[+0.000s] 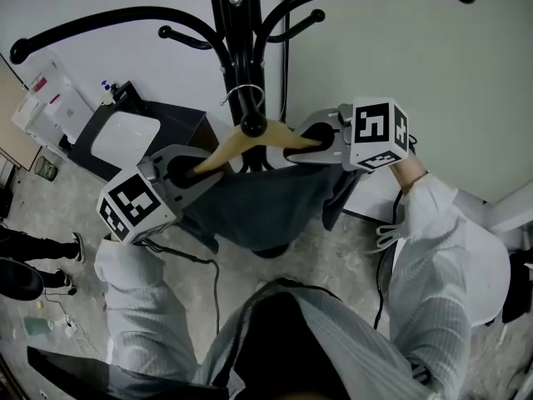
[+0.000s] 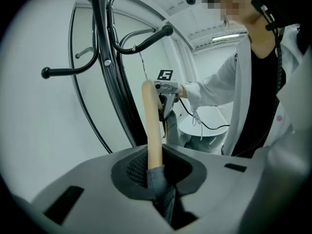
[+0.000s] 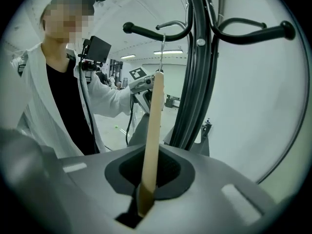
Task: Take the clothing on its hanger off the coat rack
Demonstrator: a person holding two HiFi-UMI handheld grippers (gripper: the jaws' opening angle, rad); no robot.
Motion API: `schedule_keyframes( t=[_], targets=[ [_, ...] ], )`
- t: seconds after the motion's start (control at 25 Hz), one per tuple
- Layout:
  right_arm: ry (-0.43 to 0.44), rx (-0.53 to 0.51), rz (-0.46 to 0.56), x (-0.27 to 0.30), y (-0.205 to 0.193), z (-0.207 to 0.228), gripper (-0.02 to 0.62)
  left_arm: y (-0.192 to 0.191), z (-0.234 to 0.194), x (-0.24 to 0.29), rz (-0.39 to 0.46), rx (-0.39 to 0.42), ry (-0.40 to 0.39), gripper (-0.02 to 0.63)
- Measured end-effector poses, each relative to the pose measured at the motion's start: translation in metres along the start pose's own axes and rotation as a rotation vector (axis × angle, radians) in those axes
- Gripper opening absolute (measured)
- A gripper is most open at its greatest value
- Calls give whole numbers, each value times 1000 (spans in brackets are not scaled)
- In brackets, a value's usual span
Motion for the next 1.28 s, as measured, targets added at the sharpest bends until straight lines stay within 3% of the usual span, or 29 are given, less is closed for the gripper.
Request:
schedule_keyframes(
  t=[0.28,0.52,0.76,1.04,1.28],
  targets=[
    [-32,-92,-41,-20,20,-14,11,30,14,-14,-1,86,31,48],
    [-82,-157,-38,-90,32,-72,12,98,73,0,37,198,-7,48],
    [-182,-84,-84,-114,33,-99,11,115,95,13,76,228,-148,48],
    [-263,73,-137,-118,-25,-114,11,83,98,80,64,132,-382,46],
    [-328,209,-182,-114,-75,-157,9,52,133,132,18,132,-553,46]
  ],
)
Point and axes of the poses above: the fingertips, and each gripper's own axes: x forward along the fingers, z to its right, y out of its top, the point moved 2 cm from there along -x, backward along the fingers, and after that the axes turned 6 degrees about -x, right-handed, at the moved point
